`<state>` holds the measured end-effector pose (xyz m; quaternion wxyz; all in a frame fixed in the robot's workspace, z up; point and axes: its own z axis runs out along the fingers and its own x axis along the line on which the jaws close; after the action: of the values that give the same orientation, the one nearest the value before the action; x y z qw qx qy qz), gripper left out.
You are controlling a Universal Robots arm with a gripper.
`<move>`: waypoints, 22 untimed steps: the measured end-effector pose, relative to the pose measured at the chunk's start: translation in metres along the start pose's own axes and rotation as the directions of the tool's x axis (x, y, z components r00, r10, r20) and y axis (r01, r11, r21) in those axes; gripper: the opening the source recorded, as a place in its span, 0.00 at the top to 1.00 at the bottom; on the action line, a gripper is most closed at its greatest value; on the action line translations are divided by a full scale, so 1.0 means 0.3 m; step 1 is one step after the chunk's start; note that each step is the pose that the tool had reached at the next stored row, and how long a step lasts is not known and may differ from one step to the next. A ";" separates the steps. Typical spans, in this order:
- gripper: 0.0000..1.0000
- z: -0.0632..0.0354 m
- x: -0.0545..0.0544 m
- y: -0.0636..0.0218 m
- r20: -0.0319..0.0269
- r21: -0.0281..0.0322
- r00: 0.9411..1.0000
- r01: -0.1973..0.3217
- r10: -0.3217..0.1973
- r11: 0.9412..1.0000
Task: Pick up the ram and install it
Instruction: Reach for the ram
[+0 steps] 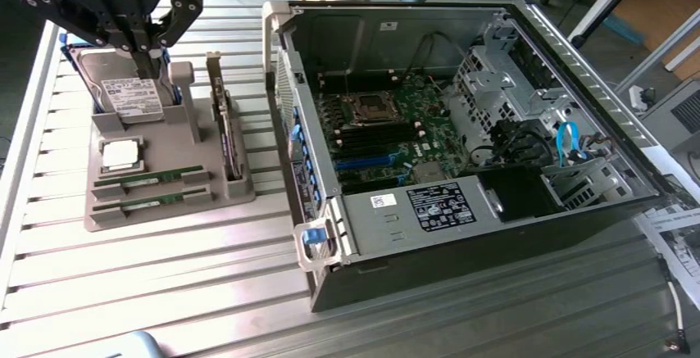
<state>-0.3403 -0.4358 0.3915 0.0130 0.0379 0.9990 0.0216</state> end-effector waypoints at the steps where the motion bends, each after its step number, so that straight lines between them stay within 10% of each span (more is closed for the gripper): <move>1: 0.89 0.000 0.000 -0.001 0.000 0.000 1.000 0.000 0.000 1.000; 22: 0.89 -0.001 -0.002 -0.028 0.000 0.000 1.000 0.000 0.000 1.000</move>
<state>-0.3403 -0.4442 0.3914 0.0131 0.0379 0.9990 0.0216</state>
